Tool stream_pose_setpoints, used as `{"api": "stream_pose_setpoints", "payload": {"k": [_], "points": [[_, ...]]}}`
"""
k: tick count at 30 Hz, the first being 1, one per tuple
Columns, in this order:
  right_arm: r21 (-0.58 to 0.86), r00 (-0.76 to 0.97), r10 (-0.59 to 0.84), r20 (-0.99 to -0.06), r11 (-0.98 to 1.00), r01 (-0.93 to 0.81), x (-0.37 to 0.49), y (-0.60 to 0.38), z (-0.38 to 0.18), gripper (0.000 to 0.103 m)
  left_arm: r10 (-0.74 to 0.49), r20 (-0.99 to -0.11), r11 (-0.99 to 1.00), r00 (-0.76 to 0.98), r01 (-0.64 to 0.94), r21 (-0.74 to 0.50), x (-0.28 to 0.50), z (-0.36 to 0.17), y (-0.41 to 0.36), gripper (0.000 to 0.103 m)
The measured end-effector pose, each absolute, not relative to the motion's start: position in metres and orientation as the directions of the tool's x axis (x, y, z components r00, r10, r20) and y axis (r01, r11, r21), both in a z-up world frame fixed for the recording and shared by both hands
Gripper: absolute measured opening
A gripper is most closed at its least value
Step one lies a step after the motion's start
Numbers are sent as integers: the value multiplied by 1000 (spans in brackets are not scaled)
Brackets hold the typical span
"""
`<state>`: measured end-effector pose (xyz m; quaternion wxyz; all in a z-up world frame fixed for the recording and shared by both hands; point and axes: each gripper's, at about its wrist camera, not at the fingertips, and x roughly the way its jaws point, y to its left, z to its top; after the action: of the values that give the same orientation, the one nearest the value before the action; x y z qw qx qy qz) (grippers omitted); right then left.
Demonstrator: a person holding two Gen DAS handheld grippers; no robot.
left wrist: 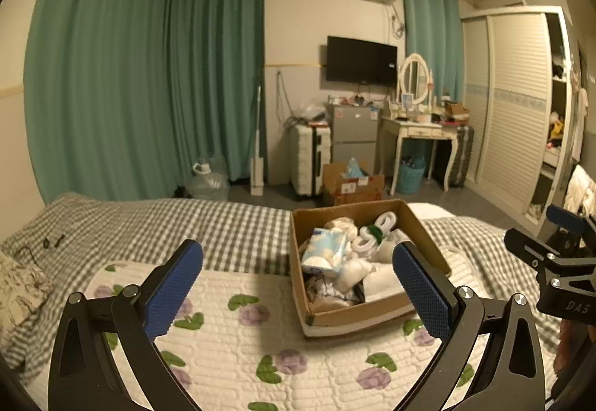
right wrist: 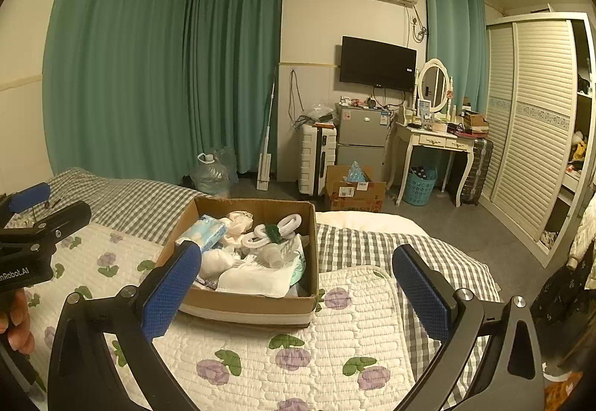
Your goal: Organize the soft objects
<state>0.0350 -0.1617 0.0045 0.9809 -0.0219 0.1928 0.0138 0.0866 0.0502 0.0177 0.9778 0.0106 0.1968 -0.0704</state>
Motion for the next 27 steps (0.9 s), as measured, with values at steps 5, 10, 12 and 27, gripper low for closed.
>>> {"api": "stream_pose_setpoints", "payload": {"k": [5, 10, 12, 27], "points": [[-42, 923, 21, -384, 998, -40, 35, -162, 3, 103, -130, -388, 990, 912, 141, 1, 86, 17, 49, 103], [-42, 921, 15, -388, 999, -34, 36, -166, 1, 103, -127, -390, 990, 912, 140, 4, 86, 16, 49, 103], [-40, 921, 15, -389, 999, -34, 35, -167, 1, 103, -127, -390, 990, 912, 140, 4, 86, 16, 49, 103], [-44, 923, 24, -384, 998, -44, 34, -167, 3, 103, -126, -390, 989, 912, 144, 16, 84, 18, 51, 103]]}}
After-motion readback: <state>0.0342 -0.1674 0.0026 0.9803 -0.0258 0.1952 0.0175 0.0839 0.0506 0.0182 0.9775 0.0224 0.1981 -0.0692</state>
